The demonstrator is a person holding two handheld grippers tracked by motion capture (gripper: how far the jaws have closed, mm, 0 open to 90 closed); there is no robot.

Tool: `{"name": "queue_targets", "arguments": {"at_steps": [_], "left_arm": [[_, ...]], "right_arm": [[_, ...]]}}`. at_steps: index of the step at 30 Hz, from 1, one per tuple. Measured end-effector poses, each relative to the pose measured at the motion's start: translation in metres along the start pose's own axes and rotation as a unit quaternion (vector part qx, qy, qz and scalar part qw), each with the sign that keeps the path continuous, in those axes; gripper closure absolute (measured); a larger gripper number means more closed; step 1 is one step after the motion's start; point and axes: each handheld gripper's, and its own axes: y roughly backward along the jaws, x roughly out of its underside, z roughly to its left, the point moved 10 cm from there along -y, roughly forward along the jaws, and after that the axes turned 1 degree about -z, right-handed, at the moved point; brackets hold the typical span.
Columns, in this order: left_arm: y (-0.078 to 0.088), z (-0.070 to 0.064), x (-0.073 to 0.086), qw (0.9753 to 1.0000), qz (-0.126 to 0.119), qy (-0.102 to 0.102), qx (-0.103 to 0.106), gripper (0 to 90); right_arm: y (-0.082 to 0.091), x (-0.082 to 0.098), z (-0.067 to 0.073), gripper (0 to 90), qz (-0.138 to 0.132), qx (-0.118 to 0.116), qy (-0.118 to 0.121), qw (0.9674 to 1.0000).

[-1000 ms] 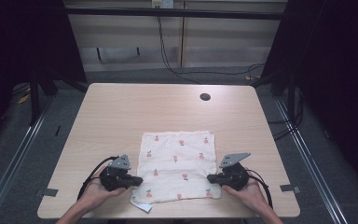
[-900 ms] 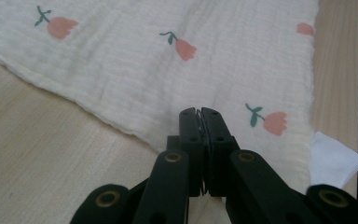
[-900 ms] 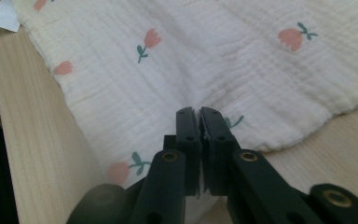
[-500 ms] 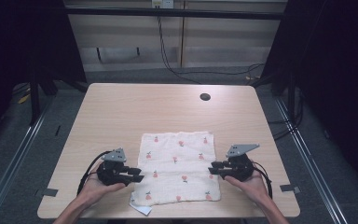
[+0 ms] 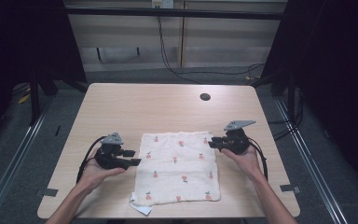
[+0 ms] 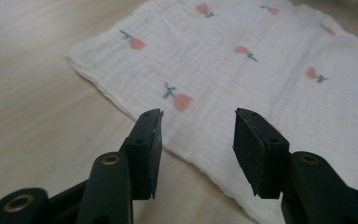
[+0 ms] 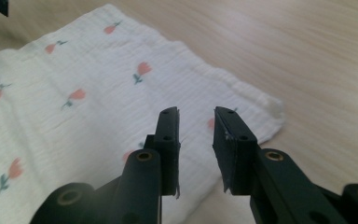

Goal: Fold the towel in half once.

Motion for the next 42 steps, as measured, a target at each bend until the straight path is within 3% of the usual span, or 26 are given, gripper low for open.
{"name": "queue_targets", "arguments": {"at_steps": [2, 3, 5, 12, 17, 26, 28, 32, 42], "left_arm": [[0.001, 0.005, -0.004, 0.9999, -0.008, 0.004, -0.004, 52.1], [0.0, 0.013, -0.01, 0.9997, -0.018, 0.014, -0.006, 52.3], [-0.002, 0.021, -0.015, 0.9994, -0.024, 0.021, -0.011, 54.0], [-0.019, 0.046, -0.022, 0.9987, -0.021, 0.042, -0.02, 55.4], [-0.023, 0.06, -0.025, 0.998, -0.023, 0.052, -0.029, 55.4], [-0.034, 0.069, -0.029, 0.9977, -0.023, 0.055, -0.033, 55.1], [-0.036, 0.075, -0.027, 0.9972, -0.021, 0.062, -0.036, 54.7], [-0.043, 0.083, -0.023, 0.9964, -0.016, 0.073, -0.04, 54.4], [-0.065, 0.087, -0.033, 0.9966, -0.006, 0.067, -0.048, 56.6]], "right_arm": [[-0.002, -0.003, -0.005, 71.9, -0.002, 0.001, -0.005, 1.0], [-0.007, -0.005, -0.017, 71.8, 0.002, 0.013, -0.011, 0.9999], [-0.011, -0.006, -0.025, 71.7, 0.004, 0.02, -0.015, 0.9997], [-0.031, -0.005, -0.051, 70.4, 0.019, 0.036, -0.027, 0.9988], [-0.046, -0.002, -0.057, 68.7, 0.033, 0.032, -0.039, 0.9982], [-0.056, 0.002, -0.067, 69.9, 0.038, 0.046, -0.05, 0.997], [-0.058, 0.001, -0.067, 72.5, 0.032, 0.043, -0.055, 0.997], [-0.059, 0.001, -0.065, 87.5, 0.032, 0.041, -0.053, 0.9972], [-0.053, -0.005, -0.058, 88.8, 0.011, 0.023, -0.058, 0.998]]}}
